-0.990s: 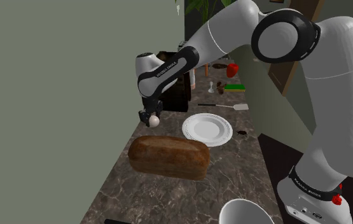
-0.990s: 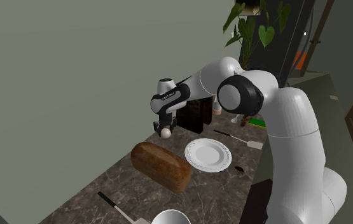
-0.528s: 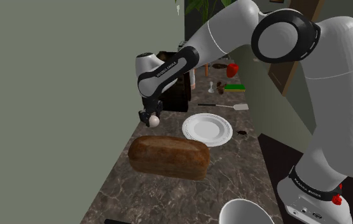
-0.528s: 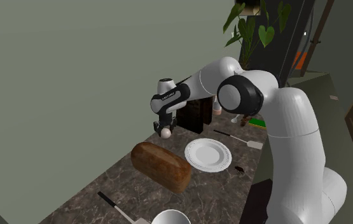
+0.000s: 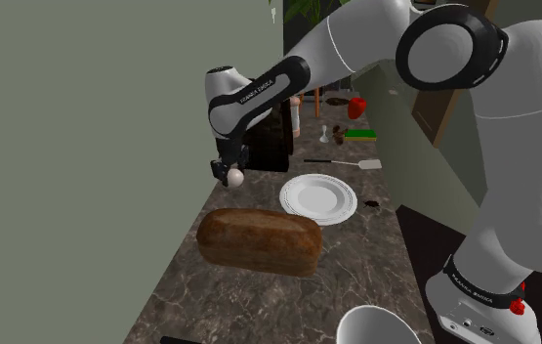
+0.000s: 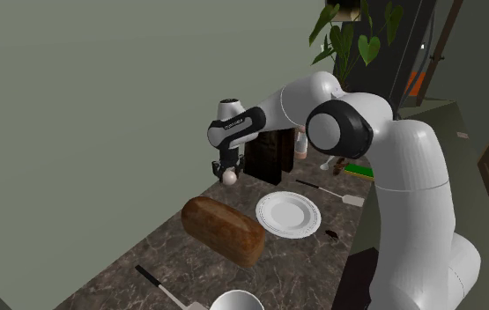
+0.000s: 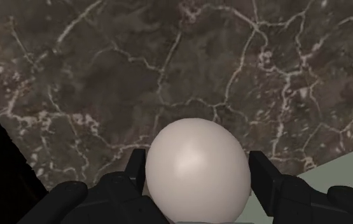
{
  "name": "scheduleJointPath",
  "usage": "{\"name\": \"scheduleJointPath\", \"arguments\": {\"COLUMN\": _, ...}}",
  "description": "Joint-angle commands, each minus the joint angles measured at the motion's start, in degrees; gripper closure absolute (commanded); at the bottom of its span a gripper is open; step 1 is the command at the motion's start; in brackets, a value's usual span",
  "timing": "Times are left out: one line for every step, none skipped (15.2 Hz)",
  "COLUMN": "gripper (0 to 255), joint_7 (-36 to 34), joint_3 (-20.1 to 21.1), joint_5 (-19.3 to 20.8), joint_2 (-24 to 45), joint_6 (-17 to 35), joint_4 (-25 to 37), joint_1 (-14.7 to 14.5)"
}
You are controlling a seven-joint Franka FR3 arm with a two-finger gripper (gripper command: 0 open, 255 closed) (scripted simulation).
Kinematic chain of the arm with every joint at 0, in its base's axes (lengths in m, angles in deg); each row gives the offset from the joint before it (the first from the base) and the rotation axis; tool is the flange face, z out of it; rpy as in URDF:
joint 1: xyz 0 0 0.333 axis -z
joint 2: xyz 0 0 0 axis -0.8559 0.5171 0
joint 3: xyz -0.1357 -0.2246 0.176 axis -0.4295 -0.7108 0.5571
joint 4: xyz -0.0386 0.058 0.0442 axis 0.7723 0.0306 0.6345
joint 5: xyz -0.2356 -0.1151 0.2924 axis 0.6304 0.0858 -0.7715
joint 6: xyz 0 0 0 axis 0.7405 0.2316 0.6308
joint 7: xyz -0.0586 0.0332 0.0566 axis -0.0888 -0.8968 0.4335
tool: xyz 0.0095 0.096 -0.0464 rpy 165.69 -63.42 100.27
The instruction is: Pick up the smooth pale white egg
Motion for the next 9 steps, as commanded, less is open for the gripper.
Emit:
{"name": "scheduleJointPath", "arguments": {"gripper": 255, "joint_7": 0.05, "joint_3": 0.04, "joint_5": -0.08, "joint_2": -0.65, "joint_6": -1.26, "joint_4": 0.61, "joint_1": 0.05}}
{"name": "scheduleJointPath", "arguments": {"gripper": 255, "joint_7": 0.05, "joint_3": 0.06, "joint_5": -0.11, "joint_2": -0.99, "joint_6": -1.88, "joint_4": 0.89, "joint_1": 0.06}}
{"name": "scheduleJointPath", "arguments": {"gripper": 255, "joint_7": 0.06, "joint_3": 0.08, "joint_5": -0.14, "joint_2": -1.32, "joint_6": -2.50, "joint_4": 1.19, "joint_1": 0.07}}
{"name": "scheduleJointPath", "arguments": {"gripper": 255, "joint_7": 0.07, "joint_3": 0.09, "joint_5": -0.18, "joint_2": -1.64, "joint_6": -3.13, "joint_4": 1.50, "joint_1": 0.08}}
{"name": "scheduleJointPath", "arguments": {"gripper": 255, "joint_7": 0.07, "joint_3": 0.11, "joint_5": -0.21, "joint_2": -1.96, "joint_6": -3.76, "joint_4": 1.80, "joint_1": 0.09}}
{"name": "scheduleJointPath", "arguments": {"gripper": 255, "joint_7": 0.08, "joint_3": 0.13, "joint_5": -0.24, "joint_2": -2.26, "joint_6": -4.39, "joint_4": 2.14, "joint_1": 0.10}}
{"name": "scheduleJointPath", "arguments": {"gripper": 255, "joint_7": 0.08, "joint_3": 0.14, "joint_5": -0.27, "joint_2": -2.53, "joint_6": -5.04, "joint_4": 2.52, "joint_1": 0.11}}
{"name": "scheduleJointPath", "arguments": {"gripper": 255, "joint_7": 0.09, "joint_3": 0.15, "joint_5": -0.28, "joint_2": -2.58, "joint_6": -5.14, "joint_4": 2.56, "joint_1": 0.11}}
{"name": "scheduleJointPath", "arguments": {"gripper": 255, "joint_7": 0.08, "joint_3": 0.15, "joint_5": -0.27, "joint_2": -2.58, "joint_6": -5.14, "joint_4": 2.57, "joint_1": 0.11}}
